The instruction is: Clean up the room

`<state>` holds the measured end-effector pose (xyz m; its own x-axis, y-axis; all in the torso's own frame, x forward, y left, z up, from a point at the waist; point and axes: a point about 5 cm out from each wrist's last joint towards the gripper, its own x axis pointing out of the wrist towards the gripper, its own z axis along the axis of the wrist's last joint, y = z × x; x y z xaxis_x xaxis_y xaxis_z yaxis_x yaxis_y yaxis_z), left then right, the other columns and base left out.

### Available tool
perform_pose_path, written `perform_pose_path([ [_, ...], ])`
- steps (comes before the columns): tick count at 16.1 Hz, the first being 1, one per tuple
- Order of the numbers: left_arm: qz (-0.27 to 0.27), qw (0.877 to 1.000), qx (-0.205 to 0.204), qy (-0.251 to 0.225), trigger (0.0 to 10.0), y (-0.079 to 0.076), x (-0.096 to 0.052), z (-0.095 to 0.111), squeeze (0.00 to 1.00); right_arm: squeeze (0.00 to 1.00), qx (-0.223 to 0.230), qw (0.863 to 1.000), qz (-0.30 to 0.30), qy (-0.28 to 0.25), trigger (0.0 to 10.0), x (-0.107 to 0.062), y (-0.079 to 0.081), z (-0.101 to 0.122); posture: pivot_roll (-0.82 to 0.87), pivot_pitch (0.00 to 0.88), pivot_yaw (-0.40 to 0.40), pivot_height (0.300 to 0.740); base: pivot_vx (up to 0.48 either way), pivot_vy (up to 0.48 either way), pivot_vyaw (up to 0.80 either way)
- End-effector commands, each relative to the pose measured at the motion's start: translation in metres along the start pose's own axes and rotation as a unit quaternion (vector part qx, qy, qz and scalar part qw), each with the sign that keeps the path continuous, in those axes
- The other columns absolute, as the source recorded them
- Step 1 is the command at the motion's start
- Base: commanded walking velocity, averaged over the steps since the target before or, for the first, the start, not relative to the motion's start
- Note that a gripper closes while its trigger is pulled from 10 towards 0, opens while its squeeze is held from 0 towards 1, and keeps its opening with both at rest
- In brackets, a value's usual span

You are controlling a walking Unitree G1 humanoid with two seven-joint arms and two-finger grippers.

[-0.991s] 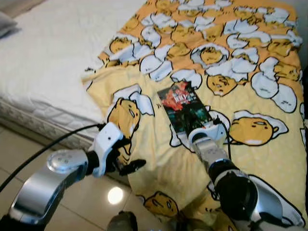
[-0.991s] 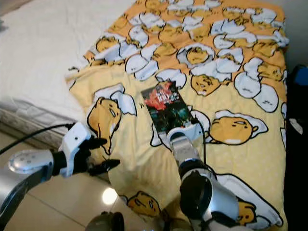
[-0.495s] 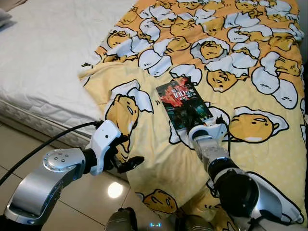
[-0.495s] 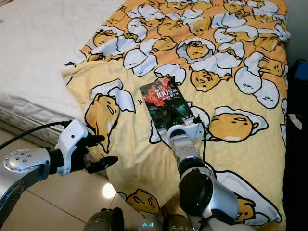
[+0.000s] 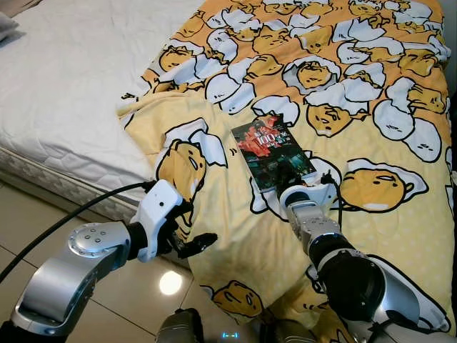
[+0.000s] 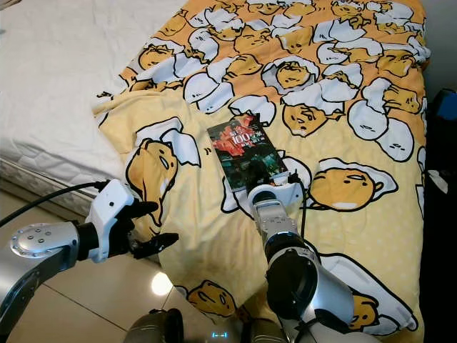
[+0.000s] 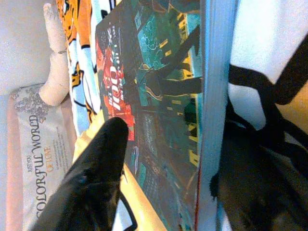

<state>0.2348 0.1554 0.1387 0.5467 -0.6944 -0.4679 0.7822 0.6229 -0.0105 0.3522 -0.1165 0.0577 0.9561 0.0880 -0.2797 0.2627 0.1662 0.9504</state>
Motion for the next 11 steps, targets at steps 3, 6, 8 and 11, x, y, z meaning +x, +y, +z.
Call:
perform_pose_path([
  [3, -0.007, 1.000, 0.005, -0.004, 10.0, -0.006, 0.002, 0.001, 0.91, 0.00, -0.003, 1.000, -0.003, 0.009, 0.0, -0.002, -0.007, -0.002, 0.20, 0.133, 0.011, 0.740, 0.000, 0.000, 0.00],
  [6, -0.008, 1.000, 0.006, -0.003, 10.0, -0.004, 0.005, 0.001, 0.91, 0.00, -0.008, 1.000, -0.004, 0.012, 0.0, -0.002, -0.007, -0.002, 0.20, 0.131, 0.013, 0.740, 0.000, 0.000, 0.00],
  [8, -0.011, 1.000, 0.006, -0.005, 10.0, -0.005, 0.008, 0.001, 0.91, 0.00, -0.009, 1.000, -0.005, 0.010, 0.0, -0.003, -0.008, 0.000, 0.19, 0.128, 0.014, 0.740, 0.000, 0.000, 0.00],
  [11, -0.012, 1.000, 0.009, -0.005, 10.0, -0.004, 0.012, 0.001, 0.91, 0.00, -0.011, 1.000, -0.006, 0.006, 0.0, -0.003, -0.009, 0.003, 0.18, 0.121, 0.011, 0.740, 0.000, 0.000, 0.00],
])
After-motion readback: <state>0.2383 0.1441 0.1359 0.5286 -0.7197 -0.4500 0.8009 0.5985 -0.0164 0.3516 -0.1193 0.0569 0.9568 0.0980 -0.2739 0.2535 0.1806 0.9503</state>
